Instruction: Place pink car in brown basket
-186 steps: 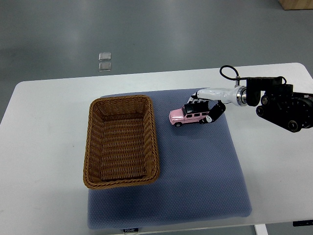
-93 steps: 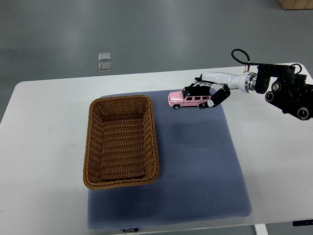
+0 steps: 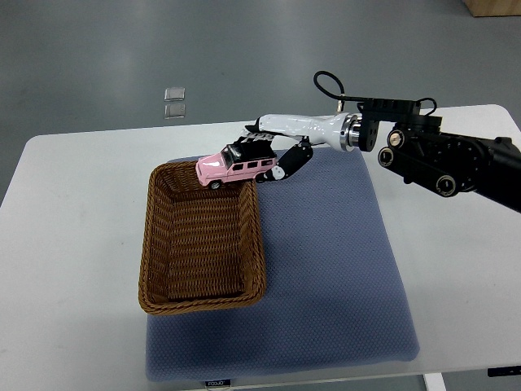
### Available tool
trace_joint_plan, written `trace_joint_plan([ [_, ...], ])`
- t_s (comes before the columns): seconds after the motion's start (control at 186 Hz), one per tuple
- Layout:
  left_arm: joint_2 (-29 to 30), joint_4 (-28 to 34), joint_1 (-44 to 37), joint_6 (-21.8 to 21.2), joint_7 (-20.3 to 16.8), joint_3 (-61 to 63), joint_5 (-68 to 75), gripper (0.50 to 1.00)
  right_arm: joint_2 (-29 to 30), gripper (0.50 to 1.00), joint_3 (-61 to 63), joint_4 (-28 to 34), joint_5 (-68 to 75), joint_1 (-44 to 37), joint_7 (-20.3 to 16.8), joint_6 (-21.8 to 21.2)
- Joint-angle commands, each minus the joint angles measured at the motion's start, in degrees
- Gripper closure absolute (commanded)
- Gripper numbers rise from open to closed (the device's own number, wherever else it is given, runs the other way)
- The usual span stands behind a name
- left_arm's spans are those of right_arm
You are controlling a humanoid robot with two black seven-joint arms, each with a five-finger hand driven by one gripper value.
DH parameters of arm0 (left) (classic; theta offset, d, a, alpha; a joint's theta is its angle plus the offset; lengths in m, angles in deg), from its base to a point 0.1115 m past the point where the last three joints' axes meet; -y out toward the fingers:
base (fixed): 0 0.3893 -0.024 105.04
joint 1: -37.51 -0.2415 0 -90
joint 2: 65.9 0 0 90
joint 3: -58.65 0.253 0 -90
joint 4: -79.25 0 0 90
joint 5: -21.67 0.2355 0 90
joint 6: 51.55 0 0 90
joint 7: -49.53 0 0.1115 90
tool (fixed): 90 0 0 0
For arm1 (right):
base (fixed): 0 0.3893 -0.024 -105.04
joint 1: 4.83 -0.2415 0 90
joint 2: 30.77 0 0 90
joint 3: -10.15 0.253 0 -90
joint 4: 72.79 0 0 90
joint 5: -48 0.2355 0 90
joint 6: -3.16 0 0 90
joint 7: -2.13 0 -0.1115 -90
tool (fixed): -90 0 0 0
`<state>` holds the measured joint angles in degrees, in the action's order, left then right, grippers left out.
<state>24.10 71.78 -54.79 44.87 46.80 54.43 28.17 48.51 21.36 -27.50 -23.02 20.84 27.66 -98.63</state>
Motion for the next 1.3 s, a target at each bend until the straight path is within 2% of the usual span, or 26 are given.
trace_joint_plan([
  [0.0, 0.0, 0.0, 0.0, 0.0, 0.0, 0.0, 0.0, 0.500, 3.1, 1.000, -1.2, -0.1, -0.3, 0.7, -0.1, 2.1],
  [0.296, 0.0, 0.0, 0.0, 0.0, 0.0, 0.0, 0.0, 0.500, 6.9, 1.000, -4.8, -0.8, -0.8, 0.9, -0.7, 3.0],
  [0.582, 0.0, 0.0, -0.1, 0.0, -0.1, 0.0, 0.0, 0.500, 6.9, 1.000, -5.8, -2.0, -0.8, 1.4, -1.0, 2.9],
  [0.604, 0.0, 0.0, 0.0, 0.0, 0.0, 0.0, 0.0, 0.500, 6.9, 0.945, -5.8, -2.0, -0.7, 1.4, -1.0, 2.9],
  [0.685, 0.0, 0.0, 0.0, 0.0, 0.0, 0.0, 0.0, 0.500, 7.0, 0.899, -5.8, -2.0, -0.7, 1.5, -1.0, 2.9],
  [0.765, 0.0, 0.0, -0.1, 0.0, 0.0, 0.0, 0.0, 0.500, 6.9, 0.820, -5.8, -2.0, -0.6, 1.6, -1.0, 2.8],
  [0.825, 0.0, 0.0, 0.0, 0.0, 0.0, 0.0, 0.0, 0.500, 7.0, 0.814, -5.8, -2.0, -0.6, 1.7, -1.0, 2.7],
  [0.922, 0.0, 0.0, -0.1, 0.0, 0.0, 0.0, 0.0, 0.500, 6.9, 0.762, -5.8, -2.0, -0.5, 1.6, -1.0, 2.5],
  [1.008, 0.0, 0.0, -0.1, 0.0, 0.0, 0.0, 0.0, 0.500, 6.9, 0.671, -5.8, -2.0, 0.3, 1.5, -1.0, 2.3],
  [1.019, 0.0, 0.0, 0.0, 0.0, -0.1, 0.0, 0.0, 0.500, 6.9, 0.646, -5.7, -2.0, 0.4, 1.5, -1.0, 2.3],
  [1.067, 0.0, 0.0, 0.0, 0.0, 0.0, 0.0, 0.0, 0.500, 6.9, 0.603, -5.6, -2.0, 0.7, 1.5, -1.0, 2.2],
  [1.294, 0.0, 0.0, 0.0, 0.0, 0.0, 0.0, 0.0, 0.500, 6.2, 0.587, -4.7, -2.1, 4.1, 1.6, -1.0, 2.7],
])
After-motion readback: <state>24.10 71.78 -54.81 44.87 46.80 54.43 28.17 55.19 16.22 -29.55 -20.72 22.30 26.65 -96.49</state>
